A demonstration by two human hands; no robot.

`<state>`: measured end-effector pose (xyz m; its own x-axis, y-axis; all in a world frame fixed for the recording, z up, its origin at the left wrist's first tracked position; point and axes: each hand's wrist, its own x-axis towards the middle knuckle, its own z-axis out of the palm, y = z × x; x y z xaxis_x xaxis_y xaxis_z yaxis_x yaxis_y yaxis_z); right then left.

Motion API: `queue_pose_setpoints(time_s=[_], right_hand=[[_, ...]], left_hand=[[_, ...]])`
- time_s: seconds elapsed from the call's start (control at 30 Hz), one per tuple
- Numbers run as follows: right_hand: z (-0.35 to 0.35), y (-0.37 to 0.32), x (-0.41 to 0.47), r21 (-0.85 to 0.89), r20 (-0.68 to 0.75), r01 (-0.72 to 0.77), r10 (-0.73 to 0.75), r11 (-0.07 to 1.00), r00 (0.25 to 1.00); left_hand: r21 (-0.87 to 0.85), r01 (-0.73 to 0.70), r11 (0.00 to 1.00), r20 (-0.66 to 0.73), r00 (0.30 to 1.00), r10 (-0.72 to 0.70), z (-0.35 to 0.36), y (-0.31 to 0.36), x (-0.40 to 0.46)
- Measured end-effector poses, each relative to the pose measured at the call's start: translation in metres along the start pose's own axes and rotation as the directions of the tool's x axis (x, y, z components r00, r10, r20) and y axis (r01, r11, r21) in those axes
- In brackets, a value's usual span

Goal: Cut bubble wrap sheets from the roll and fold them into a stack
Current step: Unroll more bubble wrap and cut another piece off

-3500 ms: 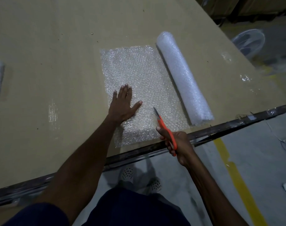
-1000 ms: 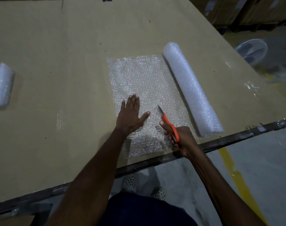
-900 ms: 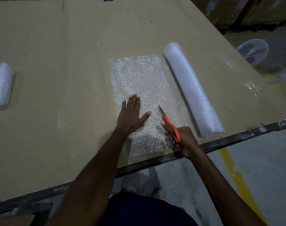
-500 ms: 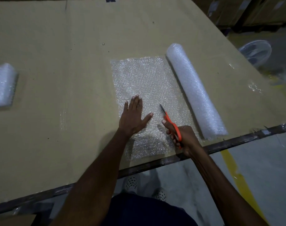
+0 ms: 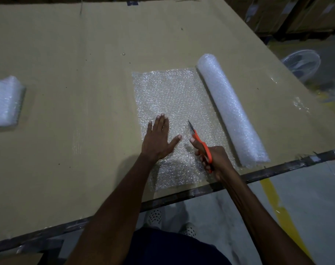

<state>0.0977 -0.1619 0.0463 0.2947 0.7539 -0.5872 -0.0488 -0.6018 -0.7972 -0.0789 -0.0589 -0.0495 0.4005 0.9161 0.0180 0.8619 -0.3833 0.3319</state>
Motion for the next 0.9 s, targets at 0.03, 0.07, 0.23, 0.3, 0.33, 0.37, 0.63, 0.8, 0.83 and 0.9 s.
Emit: queue_pose_setpoints(time_s=[0.03, 0.07, 0.23, 0.3, 0.33, 0.37, 0.63, 0.8, 0.83, 0.9], right_hand=[[0.0, 0.0, 0.001, -0.006, -0.003, 0.0, -0.001, 1.0, 1.0], [-0.001, 0.0, 0.002, -0.009, -0.007, 0.002, -0.002, 1.0, 1.0], [-0.006, 0.006, -0.001, -0.01, 0.012, -0.004, 0.004, 1.0, 1.0], [-0.006, 0.005, -0.001, -0.002, 0.018, -0.014, 0.014, 1.0, 1.0], [-0.005, 0.004, -0.001, 0.003, 0.017, -0.021, 0.021, 1.0, 1.0], [-0.005, 0.002, -0.001, 0.008, 0.017, -0.029, 0.029, 1.0, 0.999], [0.001, -0.009, 0.004, 0.014, 0.009, -0.036, 0.036, 0.999, 0.999], [0.001, -0.006, 0.005, 0.051, -0.001, -0.04, 0.041, 0.998, 0.999], [0.001, -0.006, 0.005, 0.061, 0.004, -0.041, 0.041, 0.997, 0.999], [0.002, -0.007, 0.006, 0.067, 0.01, -0.033, 0.032, 0.997, 0.999]], left_hand=[[-0.007, 0.003, 1.0, 0.0, 1.0, -0.003, 0.0, 0.0, 0.0], [-0.016, 0.006, 1.0, 0.006, 1.0, -0.006, 0.0, 0.0, 0.001], [-0.054, 0.009, 0.999, 0.012, 1.0, -0.008, -0.008, -0.011, 0.013], [-0.046, -0.022, 0.999, -0.091, 0.996, 0.018, -0.014, -0.017, 0.024], [-0.045, -0.029, 0.999, -0.147, 0.989, 0.022, -0.017, -0.02, 0.03], [-0.048, -0.03, 0.998, -0.19, 0.982, 0.021, -0.02, -0.021, 0.038], [0.012, -0.029, 1.0, -0.029, 0.999, 0.029, -0.012, -0.035, 0.062], [0.011, -0.031, 0.999, -0.041, 0.999, 0.032, -0.009, -0.035, 0.06], [0.007, -0.03, 1.0, -0.04, 0.999, 0.03, -0.01, -0.036, 0.06], [-0.001, -0.029, 1.0, -0.032, 0.999, 0.029, -0.01, -0.036, 0.06]])
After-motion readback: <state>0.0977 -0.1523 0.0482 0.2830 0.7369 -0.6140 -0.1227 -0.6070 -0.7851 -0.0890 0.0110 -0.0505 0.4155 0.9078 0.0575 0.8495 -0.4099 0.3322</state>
